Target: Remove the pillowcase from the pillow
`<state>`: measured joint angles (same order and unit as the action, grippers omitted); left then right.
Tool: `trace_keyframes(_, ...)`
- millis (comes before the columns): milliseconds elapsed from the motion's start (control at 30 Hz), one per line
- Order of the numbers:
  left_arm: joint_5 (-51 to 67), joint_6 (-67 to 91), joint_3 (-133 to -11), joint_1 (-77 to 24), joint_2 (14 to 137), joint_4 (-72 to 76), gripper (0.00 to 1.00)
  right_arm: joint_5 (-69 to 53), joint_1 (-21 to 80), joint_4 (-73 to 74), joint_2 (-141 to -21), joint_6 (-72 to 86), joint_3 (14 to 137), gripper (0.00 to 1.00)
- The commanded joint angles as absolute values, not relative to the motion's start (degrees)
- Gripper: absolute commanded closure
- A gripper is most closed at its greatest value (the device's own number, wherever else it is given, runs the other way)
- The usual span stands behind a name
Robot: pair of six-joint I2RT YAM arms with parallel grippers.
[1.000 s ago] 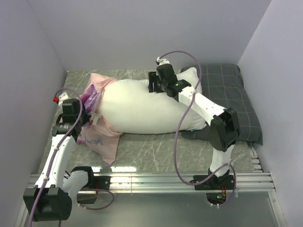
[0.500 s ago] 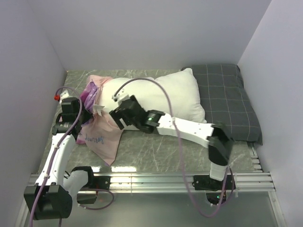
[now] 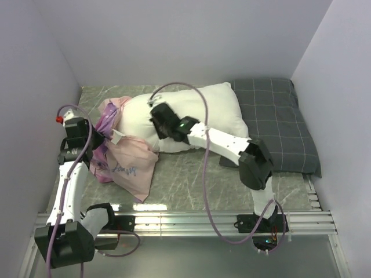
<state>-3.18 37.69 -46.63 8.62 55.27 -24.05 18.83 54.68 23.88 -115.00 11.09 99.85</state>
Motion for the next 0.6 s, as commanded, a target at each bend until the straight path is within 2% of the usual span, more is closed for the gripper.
trace_keyframes(0,-0.80,35.95,-46.67,14.40,56.51,-23.47,0.99,10.31,44.67,24.09,-105.57,17.46,97.74,1.00)
trace_keyframes(133,2.29,34.89,-46.05,22.31,57.92,-22.94,0.99,1.69,37.72,23.03,-101.26,20.47,95.89,1.00)
trace_keyframes(267,0.36,35.16,-46.49,23.29,58.71,-22.15,0.99,-6.75,32.71,19.61,-97.22,24.16,94.14,1.00)
trace_keyframes(500,0.18,34.81,-46.93,25.05,59.33,-22.76,0.99,-11.42,25.42,18.46,-94.40,28.73,94.66,1.00)
trace_keyframes(567,0.18,34.89,-47.02,25.31,59.59,-22.94,1.00,-16.40,23.56,15.14,-92.82,31.10,92.82,1.00)
